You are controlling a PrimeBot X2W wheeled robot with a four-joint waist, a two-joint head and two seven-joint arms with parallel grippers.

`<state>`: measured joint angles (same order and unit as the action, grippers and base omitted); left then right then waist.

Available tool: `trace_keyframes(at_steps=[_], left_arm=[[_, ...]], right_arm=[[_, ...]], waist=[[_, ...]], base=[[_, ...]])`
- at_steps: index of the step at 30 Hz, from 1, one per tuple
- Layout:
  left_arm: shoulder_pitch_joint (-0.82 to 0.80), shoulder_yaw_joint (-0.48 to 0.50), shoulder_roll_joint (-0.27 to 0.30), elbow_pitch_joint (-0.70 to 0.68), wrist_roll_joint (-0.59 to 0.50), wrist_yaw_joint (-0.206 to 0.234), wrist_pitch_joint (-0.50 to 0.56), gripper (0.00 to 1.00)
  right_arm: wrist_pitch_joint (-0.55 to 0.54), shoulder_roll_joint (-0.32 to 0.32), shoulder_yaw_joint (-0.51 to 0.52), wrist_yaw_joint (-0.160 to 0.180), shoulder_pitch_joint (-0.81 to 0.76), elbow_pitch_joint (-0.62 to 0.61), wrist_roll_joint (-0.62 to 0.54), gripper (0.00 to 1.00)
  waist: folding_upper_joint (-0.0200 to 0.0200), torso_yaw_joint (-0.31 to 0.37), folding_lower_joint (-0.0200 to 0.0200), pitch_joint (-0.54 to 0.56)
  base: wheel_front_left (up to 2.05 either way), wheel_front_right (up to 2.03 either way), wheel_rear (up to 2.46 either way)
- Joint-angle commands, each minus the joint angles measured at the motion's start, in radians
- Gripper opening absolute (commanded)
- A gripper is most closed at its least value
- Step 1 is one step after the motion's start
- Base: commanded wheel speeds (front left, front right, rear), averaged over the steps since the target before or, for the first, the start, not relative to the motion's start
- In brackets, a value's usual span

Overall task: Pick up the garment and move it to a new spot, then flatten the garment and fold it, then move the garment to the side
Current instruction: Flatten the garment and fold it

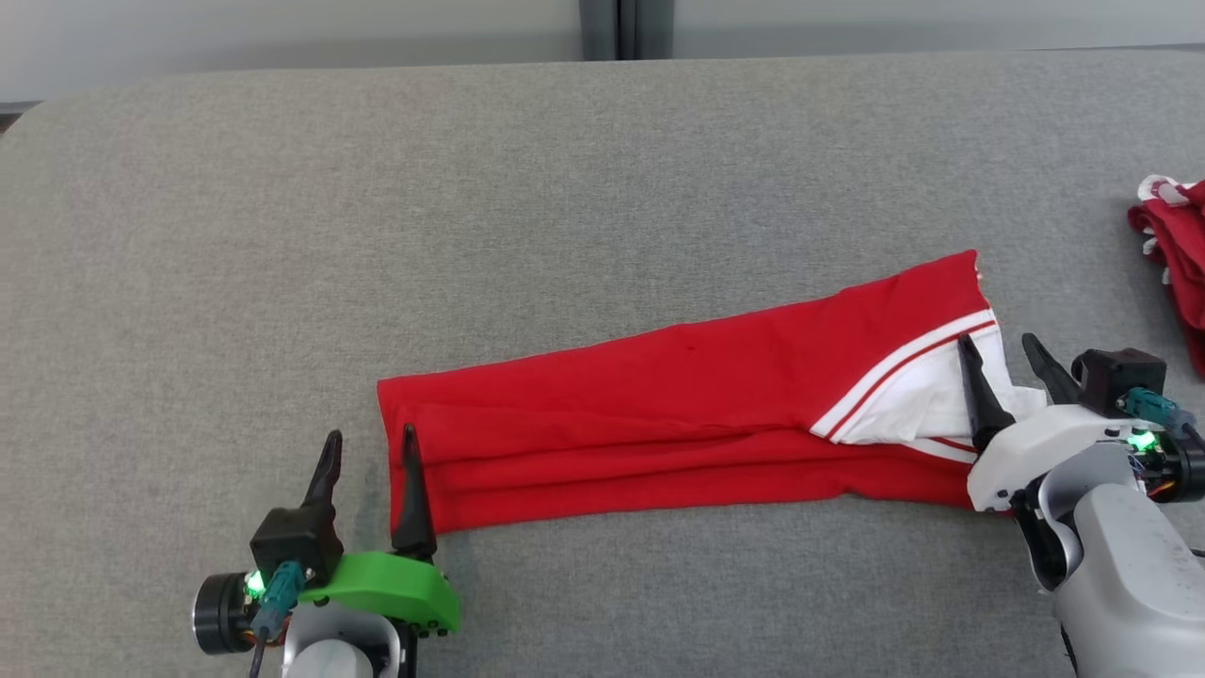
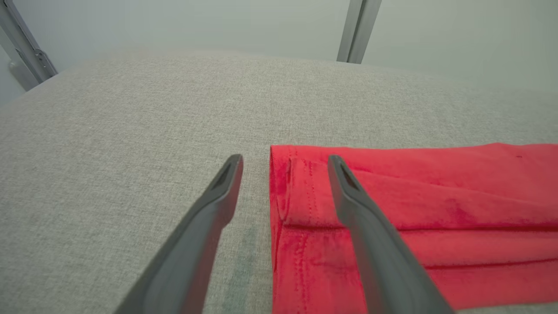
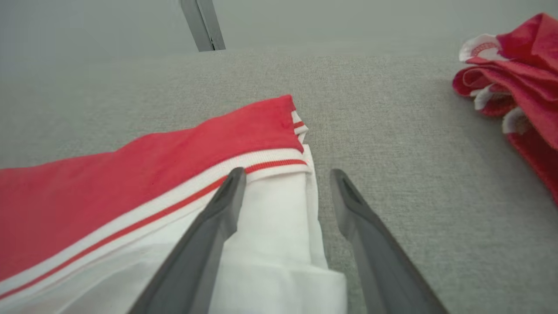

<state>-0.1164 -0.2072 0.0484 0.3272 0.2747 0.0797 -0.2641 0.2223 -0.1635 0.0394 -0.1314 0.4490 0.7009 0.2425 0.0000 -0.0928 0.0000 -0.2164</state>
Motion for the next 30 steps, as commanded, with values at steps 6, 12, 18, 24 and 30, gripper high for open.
trace_keyframes(at_steps=[6, 12, 18, 24, 30], left_arm=[[-0.045, -0.033, 0.005, 0.000, 0.012, 0.006, 0.001, 1.00], [-0.032, -0.028, 0.005, 0.003, 0.010, 0.007, 0.001, 1.00], [-0.025, -0.020, 0.005, 0.010, -0.001, 0.000, 0.001, 1.00], [-0.020, -0.021, 0.005, 0.020, -0.001, -0.008, 0.001, 1.00], [-0.014, -0.033, 0.005, 0.028, 0.006, -0.009, 0.001, 1.00]], right_arm=[[-0.033, 0.011, 0.021, 0.002, 0.023, 0.174, -0.044, 1.00], [-0.020, 0.036, -0.031, 0.001, 0.007, 0.244, 0.024, 0.00], [0.037, -0.044, 0.032, 0.003, 0.024, 0.222, 0.027, 0.00], [0.043, -0.028, 0.099, 0.002, -0.002, 0.060, -0.002, 0.00], [0.043, 0.043, -0.007, 0.002, -0.060, -0.161, 0.059, 0.00]], waist=[[0.0000, -0.040, 0.0000, -0.013], [0.0000, -0.023, 0.0000, -0.007], [0.0000, 0.010, 0.0000, 0.003], [0.0000, 0.044, 0.0000, 0.019], [0.0000, 0.054, 0.0000, 0.039]], base=[[0.00, 0.00, 0.00], [0.00, 0.00, 0.00], [0.00, 0.00, 0.00], [0.00, 0.00, 0.00], [0.00, 0.00, 0.00]])
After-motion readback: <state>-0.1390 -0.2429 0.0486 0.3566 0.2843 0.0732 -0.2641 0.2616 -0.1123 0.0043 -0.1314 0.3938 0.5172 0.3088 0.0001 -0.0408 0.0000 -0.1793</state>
